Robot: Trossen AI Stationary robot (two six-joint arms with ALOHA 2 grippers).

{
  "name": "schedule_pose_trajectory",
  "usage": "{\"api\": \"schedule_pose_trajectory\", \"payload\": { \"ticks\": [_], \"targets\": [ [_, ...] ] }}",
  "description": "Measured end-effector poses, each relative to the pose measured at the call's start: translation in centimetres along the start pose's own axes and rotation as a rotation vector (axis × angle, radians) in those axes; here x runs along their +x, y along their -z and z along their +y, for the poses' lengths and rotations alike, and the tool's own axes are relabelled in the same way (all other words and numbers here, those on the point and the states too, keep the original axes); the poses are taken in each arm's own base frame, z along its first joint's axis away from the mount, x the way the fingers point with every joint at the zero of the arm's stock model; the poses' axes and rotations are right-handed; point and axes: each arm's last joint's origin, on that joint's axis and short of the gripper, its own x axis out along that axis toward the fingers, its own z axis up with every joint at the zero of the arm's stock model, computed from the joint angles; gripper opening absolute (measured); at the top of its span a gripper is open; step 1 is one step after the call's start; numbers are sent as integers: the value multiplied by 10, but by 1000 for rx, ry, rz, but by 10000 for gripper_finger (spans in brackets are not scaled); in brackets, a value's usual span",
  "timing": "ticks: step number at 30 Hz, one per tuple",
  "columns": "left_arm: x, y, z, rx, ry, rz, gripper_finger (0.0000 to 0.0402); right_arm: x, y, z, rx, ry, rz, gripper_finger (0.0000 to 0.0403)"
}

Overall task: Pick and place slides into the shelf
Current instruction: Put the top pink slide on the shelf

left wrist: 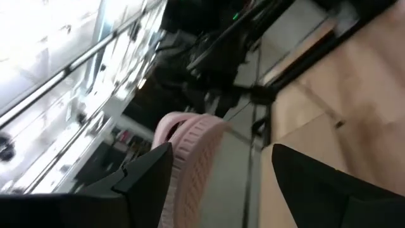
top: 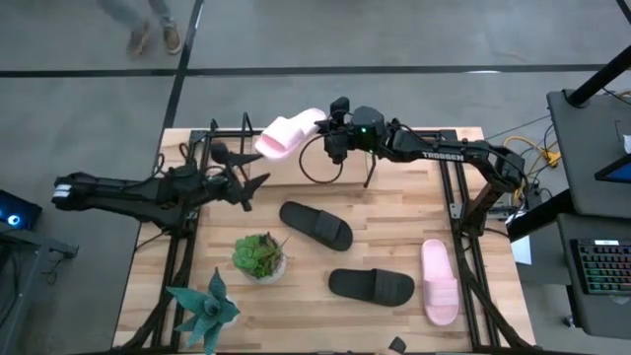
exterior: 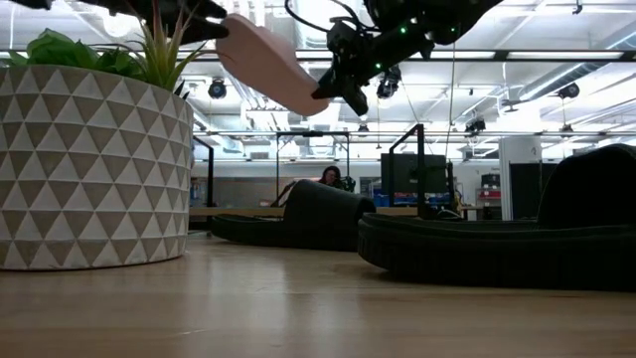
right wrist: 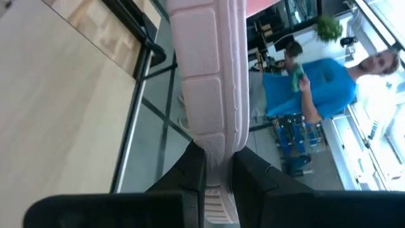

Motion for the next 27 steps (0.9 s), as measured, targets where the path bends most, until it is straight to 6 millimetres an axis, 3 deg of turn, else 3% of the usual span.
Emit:
{"api": "schedule_pose_trajectory", "payload": {
  "ticks": [9, 18, 27],
  "targets": [
    [9, -17, 8, 61, -54, 74, 256, 0, 5, 1, 5, -26, 12, 40],
    [8, -19, 12, 63, -67, 163, 256, 0, 5, 2, 1, -31, 8, 39],
    [23, -22, 0, 108, -29, 195, 256, 0, 4, 0, -1, -30, 3, 39]
  ]
}}
